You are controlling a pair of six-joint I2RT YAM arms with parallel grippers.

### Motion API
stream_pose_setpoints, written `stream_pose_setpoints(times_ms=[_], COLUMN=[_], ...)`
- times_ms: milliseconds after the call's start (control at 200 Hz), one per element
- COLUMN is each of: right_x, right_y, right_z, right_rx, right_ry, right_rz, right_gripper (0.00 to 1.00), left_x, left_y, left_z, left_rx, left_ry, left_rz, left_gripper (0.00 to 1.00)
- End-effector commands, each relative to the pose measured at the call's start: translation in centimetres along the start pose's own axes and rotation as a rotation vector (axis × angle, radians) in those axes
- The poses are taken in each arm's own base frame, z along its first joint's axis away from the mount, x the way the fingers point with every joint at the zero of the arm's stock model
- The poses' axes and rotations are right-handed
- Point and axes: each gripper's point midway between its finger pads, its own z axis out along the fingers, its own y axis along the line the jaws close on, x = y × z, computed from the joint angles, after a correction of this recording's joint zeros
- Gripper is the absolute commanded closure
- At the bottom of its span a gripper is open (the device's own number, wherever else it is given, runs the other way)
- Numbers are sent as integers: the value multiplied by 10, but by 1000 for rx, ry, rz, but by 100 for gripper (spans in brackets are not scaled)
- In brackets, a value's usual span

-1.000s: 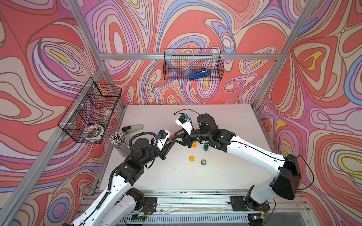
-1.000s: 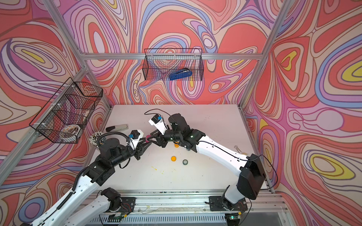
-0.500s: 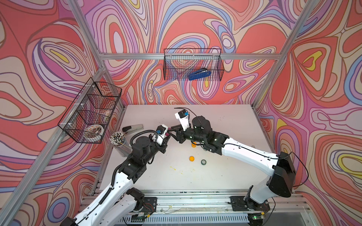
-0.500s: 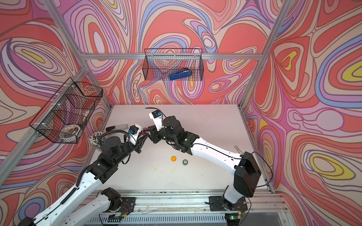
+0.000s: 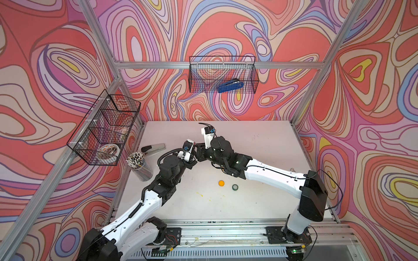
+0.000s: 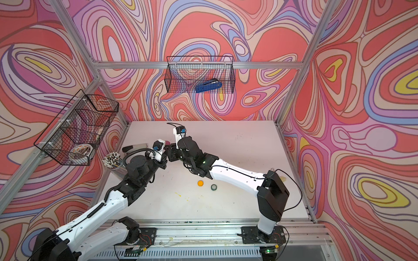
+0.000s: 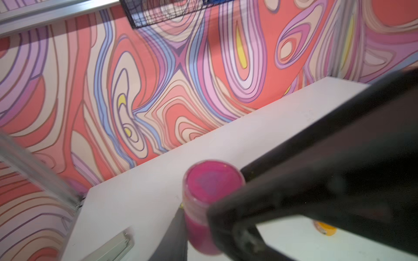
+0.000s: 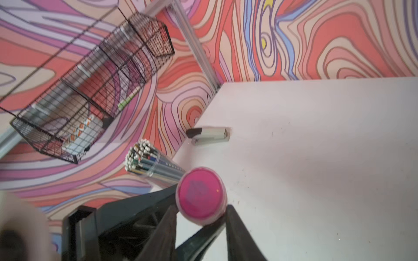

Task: Close the paint jar lid
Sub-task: Screw the lid onto the paint jar.

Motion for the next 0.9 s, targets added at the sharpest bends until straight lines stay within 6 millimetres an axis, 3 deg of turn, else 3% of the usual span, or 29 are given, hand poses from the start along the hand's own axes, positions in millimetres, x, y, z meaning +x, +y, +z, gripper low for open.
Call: stream_pose_setpoints(times_ms=[0, 190, 356, 461, 721, 896], right_x=[42, 27, 16, 10, -1, -5], right_y=[6, -11, -37, -47, -12, 12], right_z=[-4, -35, -60, -71, -83, -96], right_rx=[-3, 76, 153, 133, -122, -249], right_ry=[129, 72, 58, 49, 56, 40], right_rz=[-24, -104, -143, -182, -407, -551], right_gripper=[53, 35, 34, 34, 36, 37], left_x=[-55, -44, -32, -28, -31, -21], left_y=[18, 18, 16, 0, -73, -89], left_z=[-4, -7, -22, -37, -87, -99], left_rx=[-71, -75, -45, 65, 555, 663], left_ry=[-191, -142, -84, -33, 32, 90], left_rz=[-33, -32, -31, -32, -95, -120], left_gripper=[73, 73, 73, 73, 72, 73])
